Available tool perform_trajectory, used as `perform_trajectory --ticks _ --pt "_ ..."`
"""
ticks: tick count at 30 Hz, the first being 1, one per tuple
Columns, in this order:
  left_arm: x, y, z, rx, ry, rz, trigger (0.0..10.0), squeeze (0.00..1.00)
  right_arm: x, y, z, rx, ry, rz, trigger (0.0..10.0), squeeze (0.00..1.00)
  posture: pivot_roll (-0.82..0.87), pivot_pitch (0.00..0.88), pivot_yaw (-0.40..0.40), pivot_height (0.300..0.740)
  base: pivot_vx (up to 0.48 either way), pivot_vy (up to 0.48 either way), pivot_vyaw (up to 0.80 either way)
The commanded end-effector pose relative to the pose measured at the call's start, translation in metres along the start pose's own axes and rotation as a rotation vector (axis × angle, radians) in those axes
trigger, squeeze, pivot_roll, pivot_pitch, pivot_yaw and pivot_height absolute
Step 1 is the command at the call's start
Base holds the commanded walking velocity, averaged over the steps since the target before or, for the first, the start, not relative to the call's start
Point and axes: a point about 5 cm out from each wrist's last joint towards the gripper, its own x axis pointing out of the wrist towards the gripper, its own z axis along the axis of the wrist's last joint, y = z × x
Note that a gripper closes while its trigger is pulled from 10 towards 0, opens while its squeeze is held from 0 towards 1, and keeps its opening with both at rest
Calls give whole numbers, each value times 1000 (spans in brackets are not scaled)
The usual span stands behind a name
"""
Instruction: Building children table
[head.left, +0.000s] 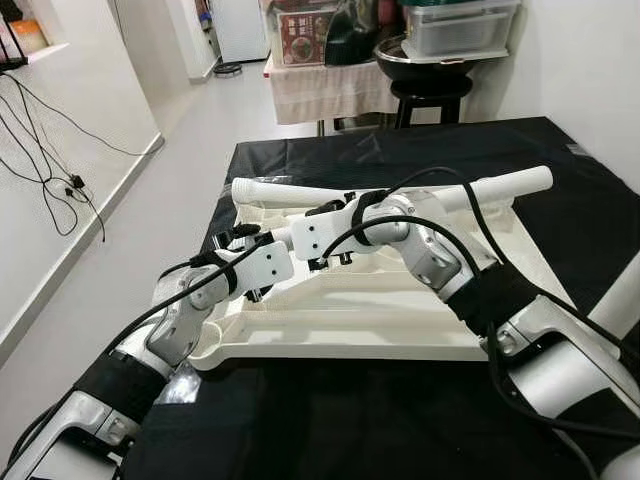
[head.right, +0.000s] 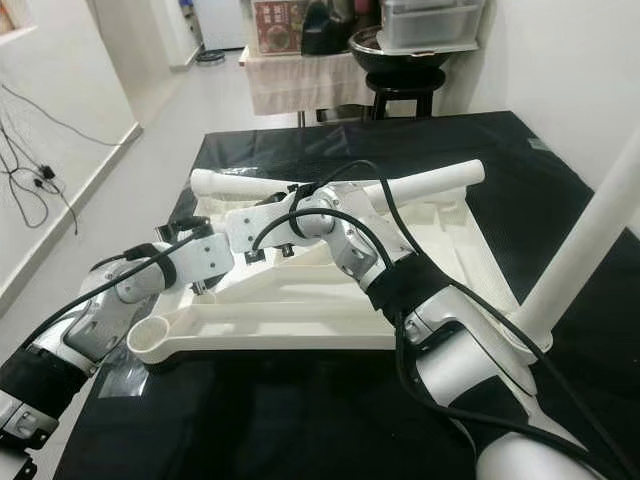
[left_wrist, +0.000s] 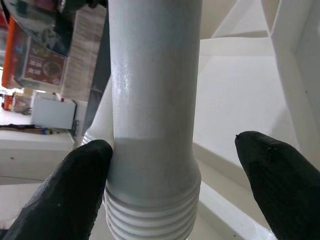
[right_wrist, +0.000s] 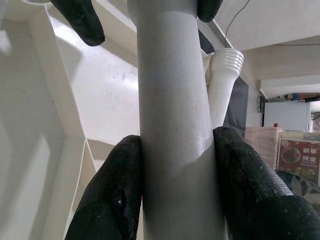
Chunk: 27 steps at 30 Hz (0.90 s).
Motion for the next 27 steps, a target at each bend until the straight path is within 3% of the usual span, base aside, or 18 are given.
perform_trajectory --ticks 1,8,27 --pt "-2 -4 -9 -2 35 -8 10000 0 -7 -13 8 0 -41 -54 10000 0 -87 16 93 740 0 0 0" --pt "-2 4 -5 2 22 34 10000 0 -8 -14 7 6 -41 -53 10000 0 -87 18 95 740 0 0 0" --pt "-14 9 2 -37 -16 102 10000 0 -16 -15 -20 37 35 -37 10000 0 -77 25 94 740 0 0 0"
